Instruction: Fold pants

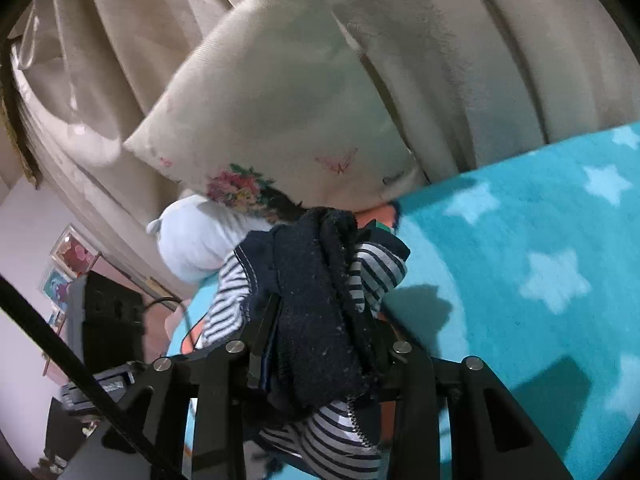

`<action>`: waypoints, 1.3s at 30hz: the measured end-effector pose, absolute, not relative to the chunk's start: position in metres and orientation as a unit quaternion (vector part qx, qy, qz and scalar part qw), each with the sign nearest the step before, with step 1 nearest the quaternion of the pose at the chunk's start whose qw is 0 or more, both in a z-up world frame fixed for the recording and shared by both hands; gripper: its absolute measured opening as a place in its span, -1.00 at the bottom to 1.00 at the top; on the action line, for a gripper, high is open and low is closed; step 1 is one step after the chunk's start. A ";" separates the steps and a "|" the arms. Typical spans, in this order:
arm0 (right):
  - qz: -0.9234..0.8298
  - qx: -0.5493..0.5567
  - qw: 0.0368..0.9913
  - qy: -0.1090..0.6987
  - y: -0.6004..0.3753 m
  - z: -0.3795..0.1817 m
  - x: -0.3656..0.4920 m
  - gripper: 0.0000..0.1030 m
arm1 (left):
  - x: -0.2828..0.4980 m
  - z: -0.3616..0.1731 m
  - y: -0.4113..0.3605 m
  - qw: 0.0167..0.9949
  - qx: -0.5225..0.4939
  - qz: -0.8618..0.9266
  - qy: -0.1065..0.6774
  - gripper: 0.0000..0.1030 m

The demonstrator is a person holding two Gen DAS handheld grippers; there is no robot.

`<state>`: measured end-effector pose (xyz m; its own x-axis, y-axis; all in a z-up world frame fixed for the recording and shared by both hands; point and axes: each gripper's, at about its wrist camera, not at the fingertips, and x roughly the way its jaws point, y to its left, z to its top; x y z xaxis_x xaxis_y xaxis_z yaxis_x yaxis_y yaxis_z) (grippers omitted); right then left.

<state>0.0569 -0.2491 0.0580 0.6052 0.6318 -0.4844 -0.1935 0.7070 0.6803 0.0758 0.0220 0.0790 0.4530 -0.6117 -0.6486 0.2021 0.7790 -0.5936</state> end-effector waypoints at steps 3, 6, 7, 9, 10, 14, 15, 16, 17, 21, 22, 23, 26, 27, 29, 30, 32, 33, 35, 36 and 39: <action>0.184 0.255 0.856 0.411 -0.236 0.031 0.078 -0.08 | 0.083 0.051 0.038 0.819 -0.219 -0.203 0.491 -0.04; 0.163 0.259 0.846 0.437 -0.240 0.011 0.077 -0.04 | 0.070 0.037 0.053 0.804 -0.236 -0.208 0.505 -0.04; 0.163 0.270 0.845 0.433 -0.245 0.014 0.073 -0.03 | 0.059 0.040 0.058 0.813 -0.230 -0.206 0.493 -0.04; 0.157 0.269 0.856 0.413 -0.251 0.031 0.062 0.05 | 0.040 0.051 0.065 0.837 -0.211 -0.201 0.463 0.02; 0.150 0.262 0.866 0.400 -0.251 0.040 0.058 0.12 | 0.031 0.057 0.069 0.850 -0.200 -0.195 0.446 0.14; 0.171 0.223 0.896 0.343 -0.229 0.083 0.043 0.14 | 0.001 0.073 0.087 0.896 -0.165 -0.147 0.385 0.29; 0.194 0.220 0.892 0.343 -0.219 0.088 0.045 0.14 | -0.004 0.075 0.090 0.904 -0.157 -0.135 0.374 0.30; 0.213 0.220 0.887 0.347 -0.210 0.089 0.049 0.14 | -0.002 0.076 0.095 0.908 -0.156 -0.128 0.367 0.33; 0.237 0.223 0.875 0.358 -0.197 0.085 0.055 0.14 | -0.004 0.076 0.099 0.912 -0.156 -0.118 0.361 0.35; 0.233 0.282 0.834 0.413 -0.180 0.041 0.075 0.13 | -0.003 0.069 0.121 0.918 -0.150 -0.083 0.357 0.39; 0.231 0.293 0.826 0.422 -0.179 0.030 0.077 0.13 | 0.001 0.067 0.127 0.920 -0.149 -0.076 0.354 0.40; 0.231 0.286 0.829 0.421 -0.176 0.030 0.075 0.13 | 0.005 0.064 0.130 0.922 -0.147 -0.068 0.352 0.40; 0.225 0.241 0.847 0.417 -0.167 0.056 0.065 0.13 | 0.015 0.051 0.141 0.916 -0.163 -0.067 0.360 0.40; 0.229 0.233 0.855 0.402 -0.164 0.068 0.063 0.13 | 0.017 0.049 0.145 0.912 -0.175 -0.073 0.364 0.40; 0.223 0.212 0.870 0.386 -0.160 0.085 0.067 0.16 | 0.021 0.045 0.150 0.905 -0.192 -0.078 0.370 0.41; 0.216 0.210 0.873 0.384 -0.161 0.087 0.073 0.20 | 0.022 0.042 0.152 0.901 -0.199 -0.083 0.377 0.43; 0.195 0.227 0.870 0.392 -0.167 0.079 0.090 0.22 | 0.027 0.037 0.156 0.890 -0.214 -0.095 0.392 0.43; 0.174 0.245 0.863 0.407 -0.173 0.067 0.102 0.22 | 0.027 0.036 0.157 0.888 -0.219 -0.099 0.392 0.43; 0.141 0.295 0.838 0.437 -0.190 0.037 0.118 0.18 | 0.026 0.036 0.157 0.887 -0.223 -0.108 0.389 0.47; 0.139 0.323 0.831 0.430 -0.201 0.027 0.119 0.15 | 0.025 0.036 0.156 0.888 -0.222 -0.111 0.388 0.48; 0.146 0.355 0.828 0.408 -0.218 0.040 0.105 0.19 | 0.024 0.035 0.151 0.885 -0.220 -0.128 0.390 0.49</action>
<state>0.1051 -0.2177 0.0396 0.6239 0.5312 -0.5732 0.0485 0.7057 0.7069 0.0236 0.1510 0.0352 0.6637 -0.3971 -0.6339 0.0546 0.8709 -0.4884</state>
